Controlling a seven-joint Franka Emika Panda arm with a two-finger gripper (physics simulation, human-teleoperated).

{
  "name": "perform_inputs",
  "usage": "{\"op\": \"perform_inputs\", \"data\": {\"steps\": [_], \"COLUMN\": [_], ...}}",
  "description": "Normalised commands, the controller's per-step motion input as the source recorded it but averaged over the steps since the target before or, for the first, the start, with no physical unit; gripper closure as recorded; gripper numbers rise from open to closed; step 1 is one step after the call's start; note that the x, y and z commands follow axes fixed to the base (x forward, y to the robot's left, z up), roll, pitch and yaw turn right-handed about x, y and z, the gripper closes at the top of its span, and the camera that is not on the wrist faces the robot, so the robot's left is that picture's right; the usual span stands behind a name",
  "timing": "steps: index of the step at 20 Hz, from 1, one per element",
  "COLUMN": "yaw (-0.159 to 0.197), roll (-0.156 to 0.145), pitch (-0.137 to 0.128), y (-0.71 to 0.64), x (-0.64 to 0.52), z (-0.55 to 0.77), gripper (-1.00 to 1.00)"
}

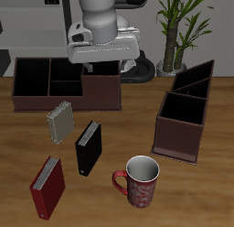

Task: Place the black book into the back desk caddy's right compartment

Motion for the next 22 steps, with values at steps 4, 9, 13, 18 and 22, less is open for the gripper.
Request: {"op": "perform_inputs", "data": {"steps": [4,9,13,18,22], "yaw": [-0.004,0.009,-0.049,-0.062,-0.066], "roll": [-0.011,-0.070,-0.076,-0.079,0.006], "pitch": [-0.028,-0.041,-0.036,-0.074,-0.086], "y": [-0.52,-0.52,-0.43,-0.29,0.00], "x": [0.29,0.27,0.29,0.24,0.14], "z": [0.05,0.01,-0.07,-0.02,-0.03], "gripper": [-1.00,-1.00,-1.00,-1.00,-1.00]}}
